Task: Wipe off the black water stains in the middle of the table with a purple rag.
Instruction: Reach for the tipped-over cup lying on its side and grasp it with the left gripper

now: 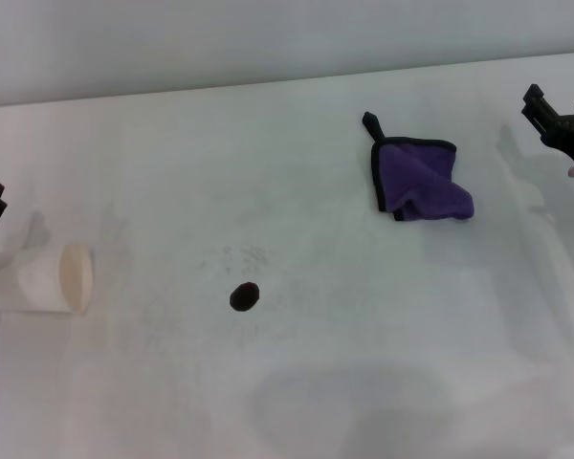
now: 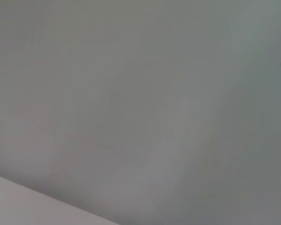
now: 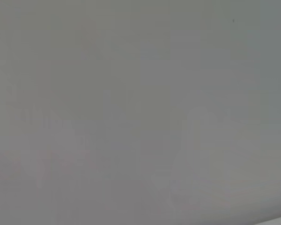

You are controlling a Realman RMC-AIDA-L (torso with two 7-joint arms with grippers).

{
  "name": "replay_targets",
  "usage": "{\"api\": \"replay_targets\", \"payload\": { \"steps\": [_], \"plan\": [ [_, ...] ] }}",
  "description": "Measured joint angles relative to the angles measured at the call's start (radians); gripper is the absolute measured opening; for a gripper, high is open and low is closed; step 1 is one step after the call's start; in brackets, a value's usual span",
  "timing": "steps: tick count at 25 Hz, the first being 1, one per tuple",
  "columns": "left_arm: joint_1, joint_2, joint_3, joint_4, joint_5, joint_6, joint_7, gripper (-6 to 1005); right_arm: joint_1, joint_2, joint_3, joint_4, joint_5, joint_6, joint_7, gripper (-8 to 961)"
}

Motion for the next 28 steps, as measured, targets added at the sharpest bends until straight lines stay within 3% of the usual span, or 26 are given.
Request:
{"api": "replay_targets", "payload": {
  "steps": [9,22,25,27,28],
  "plan": [
    [0.009,0.001,0.006,0.0,-0.006,-0.012,0.249,865,-0.009,-0.006,-0.015,-0.031,-0.003,-0.006,-0.104,857],
    [0.014,0.002,0.007,0.008,-0.097,-0.026,0.238,860,-0.022,-0.002,-0.009,-0.041,-0.003,-0.009,-0.101,856],
    [-0.019,0.015,0.008,0.007,-0.067,-0.026,0.166,860,-0.024,-0.002,-0.007,-0.04,-0.003,-0.009,-0.1,856],
    [-0.052,0.038,0.009,0.001,0.002,-0.023,0.063,859,-0.025,-0.002,-0.007,-0.04,-0.003,-0.009,-0.1,856],
    [-0.071,0.06,0.007,0.0,0.049,-0.02,-0.007,859,-0.025,-0.002,-0.009,-0.04,-0.003,-0.009,-0.1,856]
  ]
}}
